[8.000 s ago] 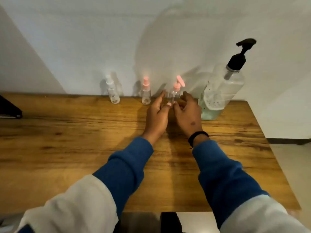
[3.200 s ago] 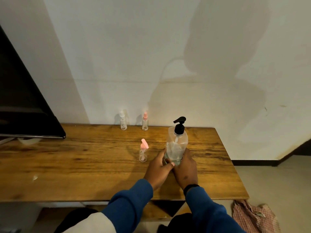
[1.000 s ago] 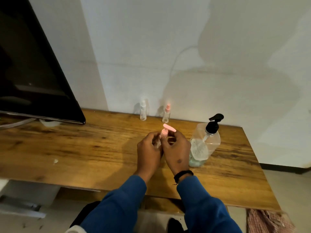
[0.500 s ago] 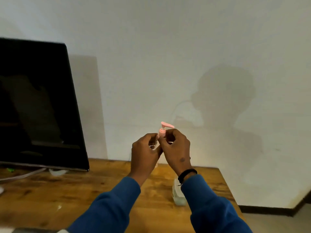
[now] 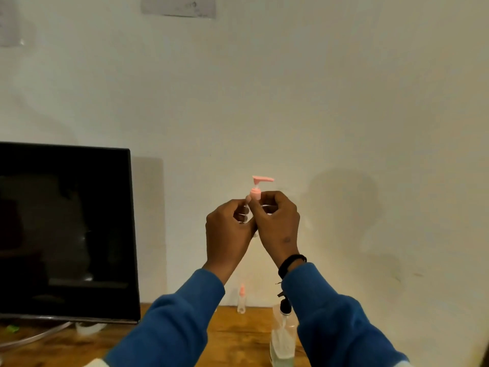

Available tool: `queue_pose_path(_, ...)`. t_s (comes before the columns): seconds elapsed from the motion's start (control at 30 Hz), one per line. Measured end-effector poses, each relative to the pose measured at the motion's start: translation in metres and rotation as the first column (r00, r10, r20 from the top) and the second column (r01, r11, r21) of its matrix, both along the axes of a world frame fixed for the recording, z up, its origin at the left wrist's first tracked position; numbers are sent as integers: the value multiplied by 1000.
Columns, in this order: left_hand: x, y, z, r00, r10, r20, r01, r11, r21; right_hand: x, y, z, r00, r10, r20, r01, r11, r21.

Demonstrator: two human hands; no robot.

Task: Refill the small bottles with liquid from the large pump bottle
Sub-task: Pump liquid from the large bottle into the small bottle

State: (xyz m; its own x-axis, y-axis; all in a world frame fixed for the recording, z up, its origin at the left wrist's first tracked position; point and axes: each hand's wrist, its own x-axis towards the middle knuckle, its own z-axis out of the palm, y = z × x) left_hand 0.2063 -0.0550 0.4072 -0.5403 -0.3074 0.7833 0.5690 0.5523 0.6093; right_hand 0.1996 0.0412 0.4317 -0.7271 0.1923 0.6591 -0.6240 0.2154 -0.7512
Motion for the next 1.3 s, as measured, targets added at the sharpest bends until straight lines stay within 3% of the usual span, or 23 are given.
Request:
queue_pose_path(0.57,17,5,36,997,56,-57,-58,997,-43,21,-5,32,994,-67,-91,62,997,-55)
queue_pose_path(0.83,24,0,44,1000,-3,-24,3,1000,-9,20,-8,36,997,52,-62,-53,998,-21)
queue_pose_path(1.03,29,2,46,1000,-11,-25,11,1000,4,27,-13,40,991,134,3,-130,967,-221)
queue_pose_path(1.3,31,2,51,999,-5,-54,4,1000,-23,29,-15,47,996,82,-32,-88,962,-260)
